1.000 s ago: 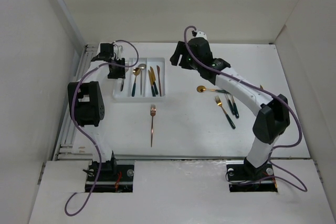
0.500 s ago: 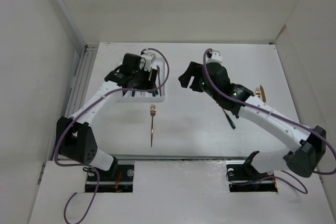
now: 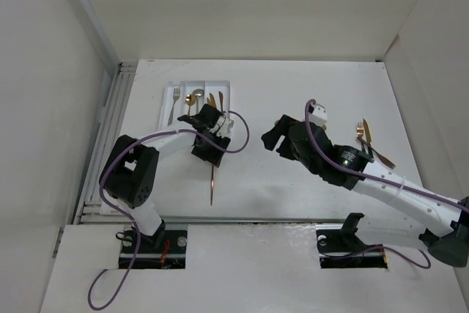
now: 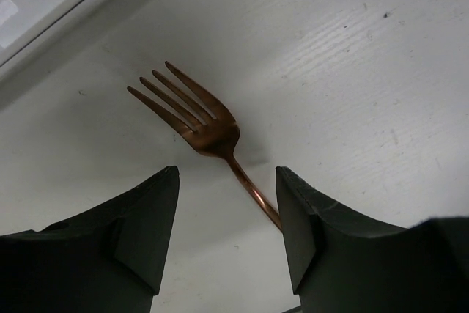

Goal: Sort the eating utensils into containers

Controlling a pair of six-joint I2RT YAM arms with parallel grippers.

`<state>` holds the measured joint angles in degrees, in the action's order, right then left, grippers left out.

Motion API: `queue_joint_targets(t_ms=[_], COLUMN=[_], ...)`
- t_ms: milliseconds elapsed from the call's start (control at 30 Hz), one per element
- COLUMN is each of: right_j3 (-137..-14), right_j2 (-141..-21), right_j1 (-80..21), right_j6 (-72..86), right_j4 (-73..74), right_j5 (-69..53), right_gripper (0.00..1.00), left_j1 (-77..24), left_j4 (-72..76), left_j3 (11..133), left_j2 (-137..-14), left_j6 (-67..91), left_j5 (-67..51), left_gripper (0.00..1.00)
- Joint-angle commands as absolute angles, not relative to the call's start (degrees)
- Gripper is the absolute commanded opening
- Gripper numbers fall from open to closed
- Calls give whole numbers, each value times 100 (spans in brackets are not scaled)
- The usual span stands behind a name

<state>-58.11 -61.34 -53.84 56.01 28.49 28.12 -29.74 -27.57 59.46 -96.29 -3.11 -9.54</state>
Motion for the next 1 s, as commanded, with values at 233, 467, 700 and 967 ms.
queue_joint_targets(t_ms=[233, 467, 700, 967], right_j3=[-6091, -6074, -5950, -5950], right_j2=[-6161, -5977, -5537, -5476], right_j1=[-5756, -5810, -5810, -5810], right_j6=[6125, 6319, 6504, 6451], right_j4=[3453, 3568, 3727, 3849], right_j5=[3339, 3445, 3761, 3814], right_gripper=[76, 76, 76, 76], left_j1=[-2953, -2953, -2953, -2953], left_j4=[-3778, -3587, -3410, -3296], left_j3=[6424, 6285, 6091, 6038], left_j2=[-9728, -10266, -10529, -10459], left_j6=[-299, -9, -9, -131], left_j5=[-1318, -1459, -1459, -1863], left_gripper=[52, 34, 22, 0])
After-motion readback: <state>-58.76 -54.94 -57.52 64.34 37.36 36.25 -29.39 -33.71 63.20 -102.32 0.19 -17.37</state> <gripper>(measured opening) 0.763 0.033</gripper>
